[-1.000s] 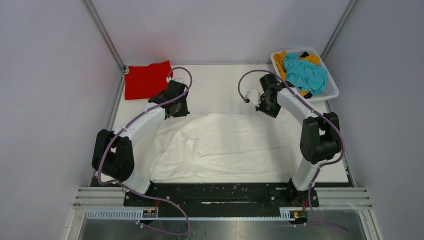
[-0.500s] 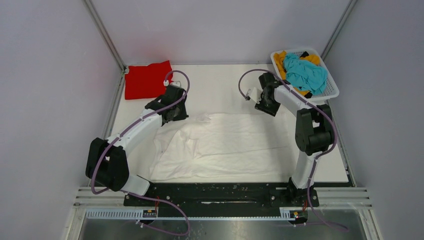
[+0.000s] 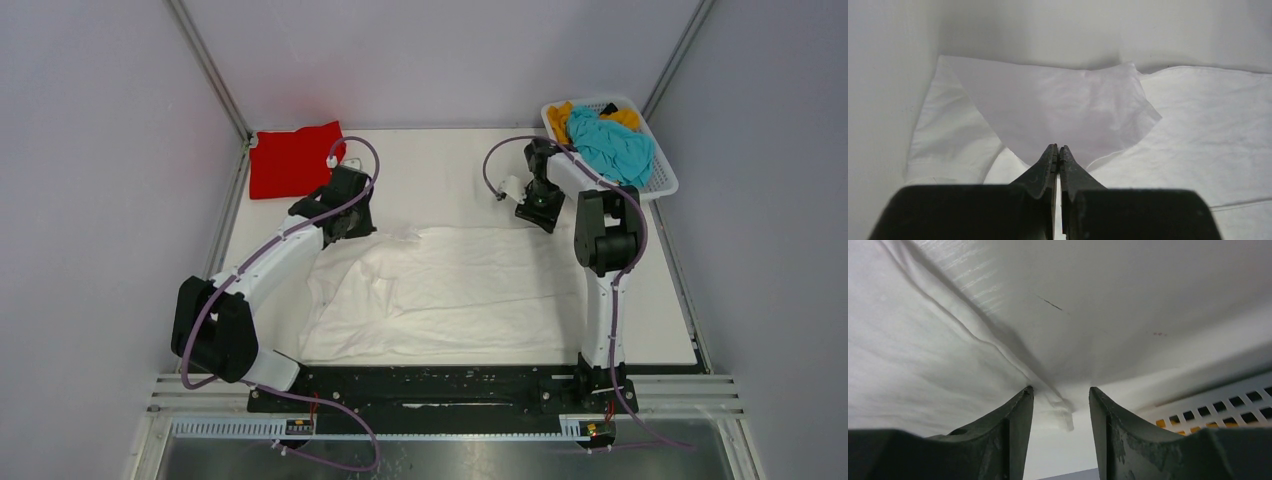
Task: Fold and stack the t-shirts
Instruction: Grab the side of the flattened tshirt furthest away from the robot with both arms, then fold the other side of the tshirt into a rectangle
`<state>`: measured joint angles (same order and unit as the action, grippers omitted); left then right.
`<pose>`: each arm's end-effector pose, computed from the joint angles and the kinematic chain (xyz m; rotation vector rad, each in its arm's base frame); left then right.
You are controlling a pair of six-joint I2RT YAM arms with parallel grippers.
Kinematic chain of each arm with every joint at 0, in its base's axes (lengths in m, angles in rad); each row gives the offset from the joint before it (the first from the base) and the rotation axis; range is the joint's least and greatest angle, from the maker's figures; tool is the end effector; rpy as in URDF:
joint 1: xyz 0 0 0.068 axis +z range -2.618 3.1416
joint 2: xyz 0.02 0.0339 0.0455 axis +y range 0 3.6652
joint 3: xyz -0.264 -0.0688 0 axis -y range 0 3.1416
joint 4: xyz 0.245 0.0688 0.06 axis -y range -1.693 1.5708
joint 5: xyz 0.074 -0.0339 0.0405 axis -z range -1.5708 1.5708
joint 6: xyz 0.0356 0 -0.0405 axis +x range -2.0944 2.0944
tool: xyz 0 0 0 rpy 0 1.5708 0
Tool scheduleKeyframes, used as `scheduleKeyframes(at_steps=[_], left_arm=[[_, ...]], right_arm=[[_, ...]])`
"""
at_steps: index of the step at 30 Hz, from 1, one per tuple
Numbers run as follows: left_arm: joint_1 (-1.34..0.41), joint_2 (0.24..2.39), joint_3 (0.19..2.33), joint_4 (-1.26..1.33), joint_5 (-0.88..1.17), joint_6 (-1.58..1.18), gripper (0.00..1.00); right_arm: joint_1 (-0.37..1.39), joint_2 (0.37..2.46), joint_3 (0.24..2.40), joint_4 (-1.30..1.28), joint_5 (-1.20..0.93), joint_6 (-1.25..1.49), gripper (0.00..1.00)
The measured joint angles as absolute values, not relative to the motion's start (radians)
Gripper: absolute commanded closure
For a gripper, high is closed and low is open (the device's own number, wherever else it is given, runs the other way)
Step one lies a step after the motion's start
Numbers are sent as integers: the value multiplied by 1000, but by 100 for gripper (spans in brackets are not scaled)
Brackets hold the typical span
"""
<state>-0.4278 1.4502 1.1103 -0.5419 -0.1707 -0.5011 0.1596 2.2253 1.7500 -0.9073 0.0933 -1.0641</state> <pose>0.2833 -0.1225 0.2663 -0.1646 2.4404 -0.2059 0.4413 0.0677 0.1567 -1.7139 2.4657 -0.2499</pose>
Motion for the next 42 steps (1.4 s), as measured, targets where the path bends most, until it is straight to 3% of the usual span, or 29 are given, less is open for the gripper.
scheduleKeyframes(at_steps=[10,22,26,33,42], left_arm=[[-428,1451,1140,-560,-190,-487,100],[-428,1450,1150,-582,-213,-476,100],[-428,1448,1150,-582,-215,-476,100],[-428,1419,1148,-581,-213,-477,100],[-437,1300,1039,-572,-213,-513,100]], right_arm=[[160,2288,1826,-1019,77,-1092,55],[161,2298,1826,-1106,59,-1104,79],[161,2298,1825,-1107,59,-1103,100],[164,2256,1764,-1053,61,-1090,100],[218,1925,1423,-867,59,-1081,100]])
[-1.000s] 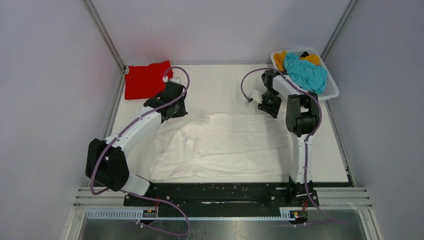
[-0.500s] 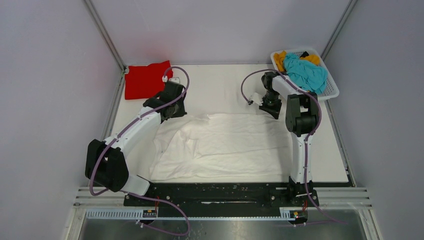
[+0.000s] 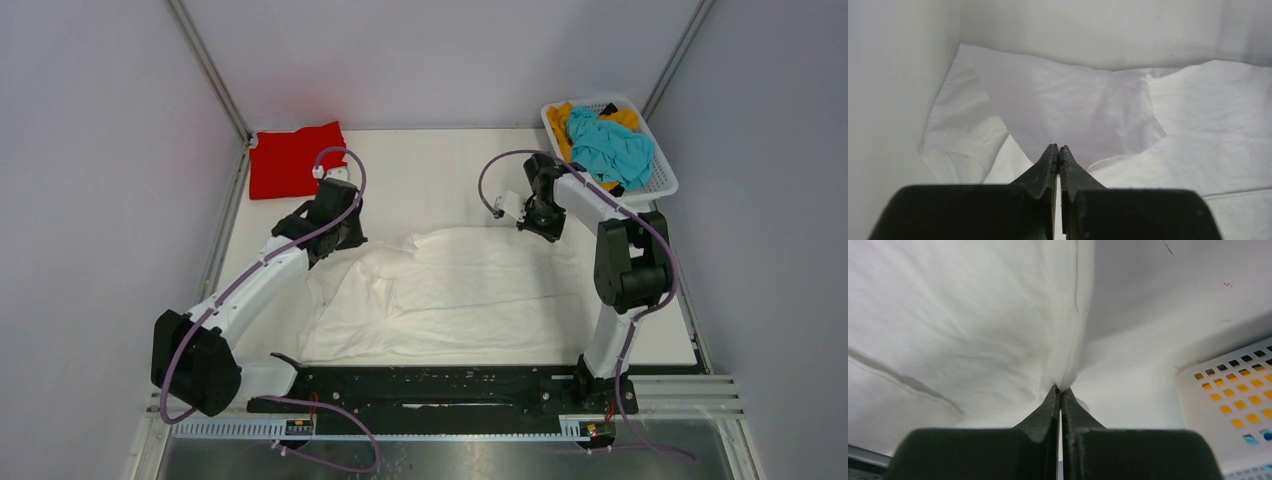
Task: Fold and stack the t-shirts
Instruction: Fold the other side of the tshirt into a rectangle
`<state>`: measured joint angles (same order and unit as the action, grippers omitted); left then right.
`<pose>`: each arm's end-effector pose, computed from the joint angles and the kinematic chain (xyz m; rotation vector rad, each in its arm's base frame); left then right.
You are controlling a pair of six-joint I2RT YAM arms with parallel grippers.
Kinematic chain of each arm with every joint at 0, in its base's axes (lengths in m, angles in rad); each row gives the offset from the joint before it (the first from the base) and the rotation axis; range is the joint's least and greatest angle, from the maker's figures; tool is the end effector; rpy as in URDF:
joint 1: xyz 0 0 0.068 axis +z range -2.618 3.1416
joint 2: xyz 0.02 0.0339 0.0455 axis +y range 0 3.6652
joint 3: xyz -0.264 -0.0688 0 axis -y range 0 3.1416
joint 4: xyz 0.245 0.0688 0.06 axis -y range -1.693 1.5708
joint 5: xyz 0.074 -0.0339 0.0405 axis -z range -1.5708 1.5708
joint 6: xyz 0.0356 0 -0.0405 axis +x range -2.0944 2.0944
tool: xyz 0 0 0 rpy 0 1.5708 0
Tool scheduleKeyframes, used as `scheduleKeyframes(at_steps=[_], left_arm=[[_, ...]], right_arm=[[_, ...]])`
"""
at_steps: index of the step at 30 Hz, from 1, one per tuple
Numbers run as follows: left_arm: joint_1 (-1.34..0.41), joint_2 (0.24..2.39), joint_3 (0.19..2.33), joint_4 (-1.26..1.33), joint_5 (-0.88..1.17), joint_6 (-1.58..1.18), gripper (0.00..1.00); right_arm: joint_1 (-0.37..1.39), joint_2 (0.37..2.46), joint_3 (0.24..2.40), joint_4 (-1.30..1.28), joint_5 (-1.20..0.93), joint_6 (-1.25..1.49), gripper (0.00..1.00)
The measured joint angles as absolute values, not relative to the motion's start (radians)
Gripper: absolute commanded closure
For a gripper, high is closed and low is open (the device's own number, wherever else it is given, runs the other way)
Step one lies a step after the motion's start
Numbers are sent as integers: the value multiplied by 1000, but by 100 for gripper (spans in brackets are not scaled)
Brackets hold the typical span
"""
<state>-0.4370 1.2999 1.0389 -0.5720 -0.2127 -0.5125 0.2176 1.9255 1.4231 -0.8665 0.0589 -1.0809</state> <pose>0.2521 -0.1095 0.2821 -0.1885 2.3807 -0.1951 0.3688 0.0794 0.1884 -1.7921 2.3757 -0.2057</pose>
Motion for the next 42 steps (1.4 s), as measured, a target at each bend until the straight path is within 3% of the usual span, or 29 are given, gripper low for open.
scheduleKeyframes(at_steps=[14,27,32,36,40,41,42], left_arm=[[-498,986,818,-609,-213,-632,100],[-522,700,739,-799,-186,-762,100],[-530,619,733,-889,-170,-802,100],[-533,602,688,-918,-144,-834,98],[-570,614,643,-966,-128,-875,80],[-581,619,643,-977,-128,-886,72],[-588,619,643,-987,-130,-897,64]], right_arm=[[348,1668,1116,-800,227,-933,100],[397,1559,989,-810,369,-778,100],[403,1528,969,-806,410,-754,93],[413,1527,957,-812,424,-724,81],[433,1527,942,-840,425,-677,64],[440,1527,935,-847,425,-665,14],[445,1527,928,-856,426,-651,2]])
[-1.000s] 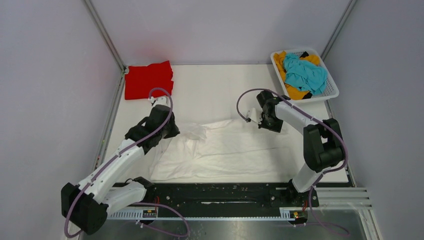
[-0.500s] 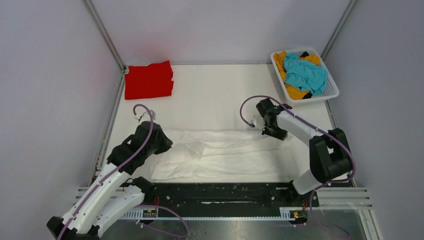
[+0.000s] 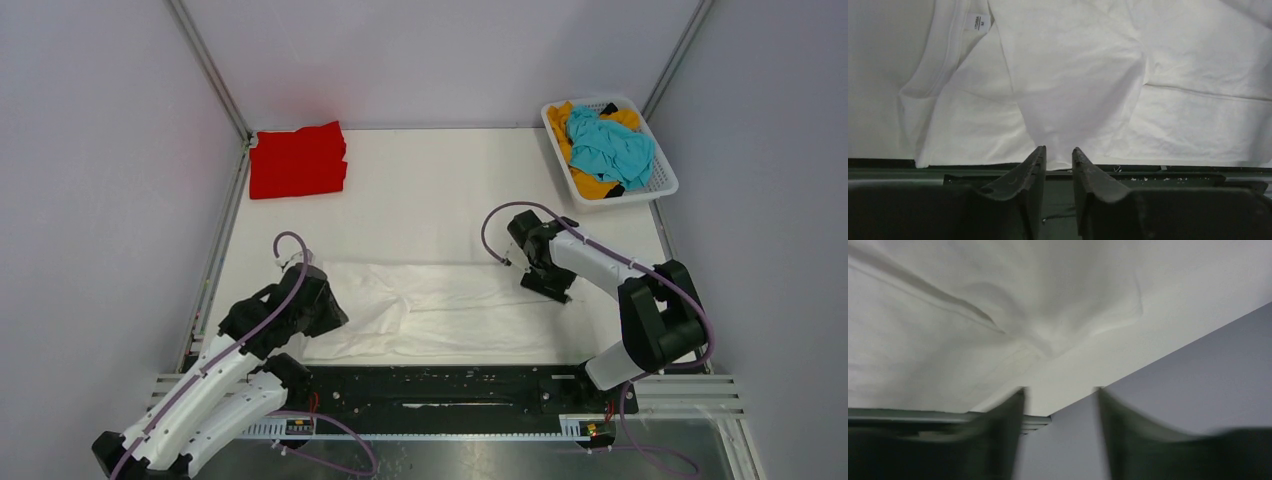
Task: Fold and stack the t-shirts
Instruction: Fold the other side of the tshirt into a rectangle, then rotate the tshirt 90 degrees
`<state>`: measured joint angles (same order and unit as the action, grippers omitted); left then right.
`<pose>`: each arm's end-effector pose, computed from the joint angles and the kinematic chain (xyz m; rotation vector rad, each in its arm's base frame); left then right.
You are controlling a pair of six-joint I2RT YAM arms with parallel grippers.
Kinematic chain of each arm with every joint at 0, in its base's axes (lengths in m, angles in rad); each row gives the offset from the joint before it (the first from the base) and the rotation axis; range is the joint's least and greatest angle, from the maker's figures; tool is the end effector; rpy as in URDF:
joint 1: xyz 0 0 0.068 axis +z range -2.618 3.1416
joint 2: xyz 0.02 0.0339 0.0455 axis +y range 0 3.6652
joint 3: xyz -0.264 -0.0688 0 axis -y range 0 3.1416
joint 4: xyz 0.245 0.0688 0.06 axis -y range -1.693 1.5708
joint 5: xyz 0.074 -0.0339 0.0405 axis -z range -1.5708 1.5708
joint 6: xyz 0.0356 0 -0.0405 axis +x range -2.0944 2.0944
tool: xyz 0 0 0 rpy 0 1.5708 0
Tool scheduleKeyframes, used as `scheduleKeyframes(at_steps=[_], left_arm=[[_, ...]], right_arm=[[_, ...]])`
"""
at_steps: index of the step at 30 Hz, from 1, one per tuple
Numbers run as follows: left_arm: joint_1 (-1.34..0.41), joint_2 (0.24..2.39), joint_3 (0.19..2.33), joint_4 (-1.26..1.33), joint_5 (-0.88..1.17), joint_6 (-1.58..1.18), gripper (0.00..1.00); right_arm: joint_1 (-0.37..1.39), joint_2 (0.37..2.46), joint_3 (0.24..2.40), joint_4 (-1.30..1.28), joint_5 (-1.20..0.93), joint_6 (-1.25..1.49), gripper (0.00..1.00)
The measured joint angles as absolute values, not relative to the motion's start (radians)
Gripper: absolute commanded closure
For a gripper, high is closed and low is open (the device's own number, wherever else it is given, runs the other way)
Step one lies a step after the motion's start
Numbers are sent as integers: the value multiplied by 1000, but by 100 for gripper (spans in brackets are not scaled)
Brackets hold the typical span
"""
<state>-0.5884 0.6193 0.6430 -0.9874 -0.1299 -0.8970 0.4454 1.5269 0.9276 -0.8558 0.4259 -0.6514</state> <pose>0.0948 -0.0577 0.2428 -0.4480 2.5386 -0.4225 0.2381 0.0974 0.1829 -1.5319 2.5796 -0.6631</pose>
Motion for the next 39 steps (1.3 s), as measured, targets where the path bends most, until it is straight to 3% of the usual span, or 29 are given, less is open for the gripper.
scheduleKeyframes(at_steps=[1,2,4,5,6,13,17,22,25,32,39], left_arm=[[-592,619,643,-998,-132,-902,56],[-595,616,645,-1012,-134,-912,40],[-598,604,651,-1044,-141,-922,25],[-598,595,657,-1062,-145,-930,8],[-599,585,664,-1077,-149,-935,2],[-598,556,715,-1062,-150,-923,1],[-598,653,701,-914,-111,-900,1],[-596,847,609,-662,-86,-902,1],[-571,963,539,-506,-57,-916,1],[-368,1299,554,-162,98,-952,1],[-298,1705,892,-2,147,-956,1]], right_arm=[[450,1527,922,-863,427,-635,1],[452,1527,917,-873,428,-627,1],[456,1523,908,-892,429,-611,1],[459,1517,904,-901,430,-600,1],[464,1507,899,-908,430,-591,0],[556,1356,898,-908,436,-575,0],[572,1173,888,-750,481,-542,0],[565,878,783,-340,524,-203,0],[553,799,717,-223,462,4,0],[547,1084,731,-220,398,297,1],[541,1298,724,-240,292,508,0]])
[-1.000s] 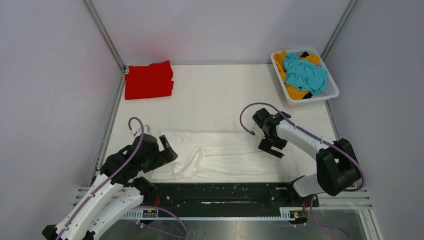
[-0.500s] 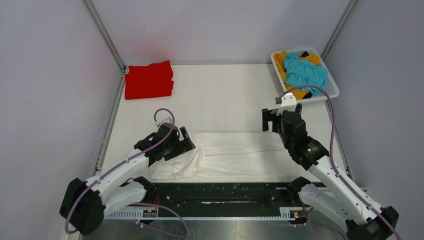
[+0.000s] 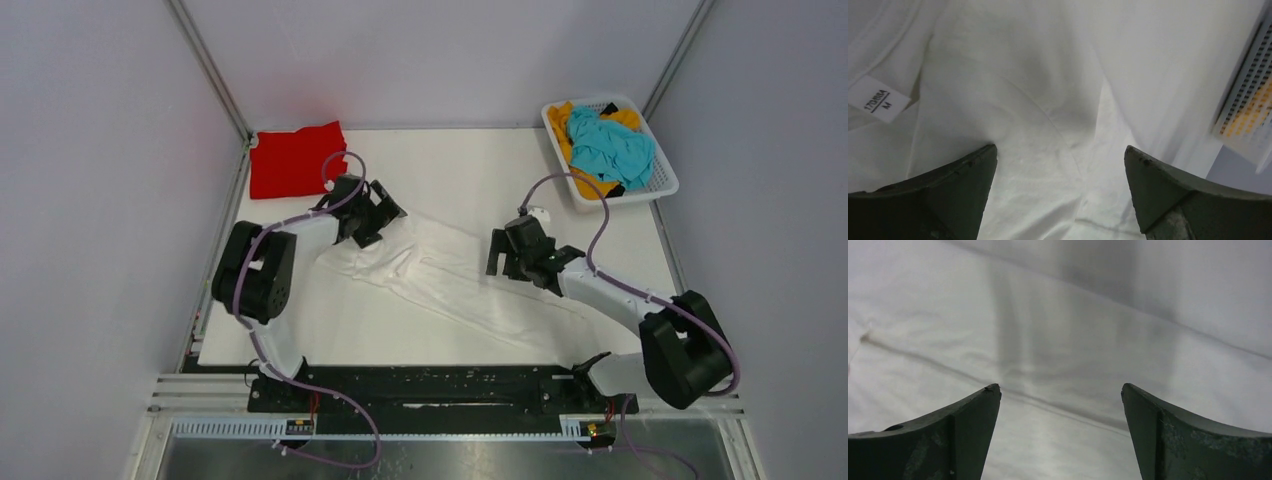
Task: Fold and stack the t-shirts
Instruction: Rotate the tshirt 90 degrees
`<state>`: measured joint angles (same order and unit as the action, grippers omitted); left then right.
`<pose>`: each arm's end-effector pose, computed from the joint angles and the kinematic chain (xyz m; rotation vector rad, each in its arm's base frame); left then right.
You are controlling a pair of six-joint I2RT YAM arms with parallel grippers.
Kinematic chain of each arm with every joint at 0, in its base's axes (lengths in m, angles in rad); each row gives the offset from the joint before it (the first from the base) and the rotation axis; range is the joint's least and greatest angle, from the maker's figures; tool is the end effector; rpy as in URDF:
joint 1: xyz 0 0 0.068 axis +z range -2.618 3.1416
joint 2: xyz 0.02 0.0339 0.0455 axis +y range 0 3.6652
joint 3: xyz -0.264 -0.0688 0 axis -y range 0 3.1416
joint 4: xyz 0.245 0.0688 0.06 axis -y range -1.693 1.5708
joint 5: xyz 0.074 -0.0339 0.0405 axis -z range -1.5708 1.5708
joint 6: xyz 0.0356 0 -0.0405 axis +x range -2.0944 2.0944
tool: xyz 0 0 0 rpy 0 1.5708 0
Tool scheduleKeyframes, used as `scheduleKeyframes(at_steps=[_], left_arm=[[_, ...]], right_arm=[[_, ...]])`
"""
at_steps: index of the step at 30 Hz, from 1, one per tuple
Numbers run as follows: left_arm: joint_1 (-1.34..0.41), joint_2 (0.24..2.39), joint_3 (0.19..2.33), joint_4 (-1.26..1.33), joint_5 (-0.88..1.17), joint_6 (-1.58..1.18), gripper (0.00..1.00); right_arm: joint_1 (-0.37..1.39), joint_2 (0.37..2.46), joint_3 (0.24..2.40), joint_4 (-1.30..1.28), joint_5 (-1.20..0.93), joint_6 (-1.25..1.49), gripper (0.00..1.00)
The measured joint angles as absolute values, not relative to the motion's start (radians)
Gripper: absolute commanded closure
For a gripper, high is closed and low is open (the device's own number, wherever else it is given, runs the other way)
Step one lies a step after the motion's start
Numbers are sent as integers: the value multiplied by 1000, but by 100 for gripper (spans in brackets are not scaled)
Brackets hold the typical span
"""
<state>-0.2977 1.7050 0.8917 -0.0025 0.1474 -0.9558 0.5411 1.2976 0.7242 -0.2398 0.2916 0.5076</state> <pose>0.3255 -0.1053 0.1588 -0.7428 2.4032 -0.7351 0.2293 0.1259 0.2067 0.0977 2.3446 0.1690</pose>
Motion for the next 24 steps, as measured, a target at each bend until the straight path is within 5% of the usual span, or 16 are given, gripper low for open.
scheduleKeyframes(at_steps=[15,24], left_arm=[[-296,2782,2423,-59,401,-1090,1],[-330,2820,2444,67,406,-1185,1]], right_arm=[[717,1628,818,36,-49,656,0],[847,1633,876,35,-144,646,1]])
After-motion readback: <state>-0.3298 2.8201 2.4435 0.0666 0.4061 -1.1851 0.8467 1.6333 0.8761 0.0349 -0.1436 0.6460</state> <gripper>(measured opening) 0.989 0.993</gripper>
